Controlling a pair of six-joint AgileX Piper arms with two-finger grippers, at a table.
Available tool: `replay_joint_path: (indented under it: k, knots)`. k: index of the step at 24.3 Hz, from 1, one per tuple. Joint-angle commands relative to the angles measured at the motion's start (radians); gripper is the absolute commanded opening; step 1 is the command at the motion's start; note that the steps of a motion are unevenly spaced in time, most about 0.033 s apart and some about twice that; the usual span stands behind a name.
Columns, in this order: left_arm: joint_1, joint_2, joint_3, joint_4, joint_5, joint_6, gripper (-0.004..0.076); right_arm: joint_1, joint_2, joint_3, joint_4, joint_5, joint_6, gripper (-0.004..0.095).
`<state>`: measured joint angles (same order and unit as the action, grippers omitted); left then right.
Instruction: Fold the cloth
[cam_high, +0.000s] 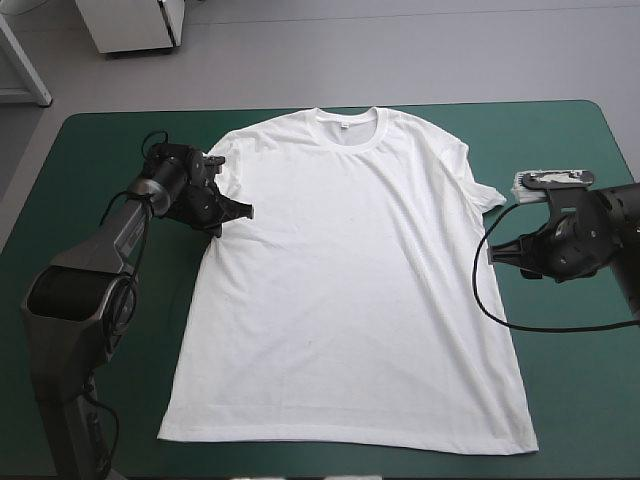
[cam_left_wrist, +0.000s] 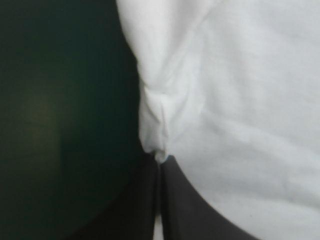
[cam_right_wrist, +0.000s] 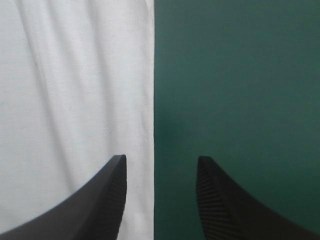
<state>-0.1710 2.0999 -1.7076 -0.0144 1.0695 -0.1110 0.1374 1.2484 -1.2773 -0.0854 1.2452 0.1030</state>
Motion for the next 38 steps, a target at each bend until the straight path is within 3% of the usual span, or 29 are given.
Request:
replay_joint_path:
  k: [1, 4, 8, 16, 19, 31, 38]
  knots:
    - [0.004, 0.017, 0.014, 0.031, -0.003, -0.002, -0.0022, -0.001, -0.021, -0.032, -0.020, -0.043, 0.011, 0.0418]
    - [0.004, -0.006, 0.012, 0.035, -0.017, -0.002, -0.0022, -0.051, 0.018, -0.037, 0.031, -0.065, 0.023, 0.0420]
    - [0.004, -0.013, 0.010, 0.037, -0.008, -0.002, -0.0022, -0.160, 0.139, -0.099, 0.181, -0.120, -0.050, 0.0486]
    - [0.004, -0.013, 0.010, 0.030, -0.028, -0.002, -0.0022, -0.159, 0.482, -0.326, 0.209, -0.147, -0.064, 0.0495]
    - [0.004, -0.013, 0.010, 0.030, -0.031, -0.002, -0.0022, -0.150, 0.532, -0.331, 0.250, -0.164, -0.085, 0.0494]
    - [0.004, -0.013, 0.010, 0.032, -0.038, -0.002, -0.0022, -0.100, 0.688, -0.331, 0.189, -0.212, -0.060, 0.0491]
    - [0.004, -0.013, 0.010, 0.032, -0.048, -0.002, -0.0022, -0.081, 0.736, -0.331, 0.215, -0.213, -0.060, 0.0360]
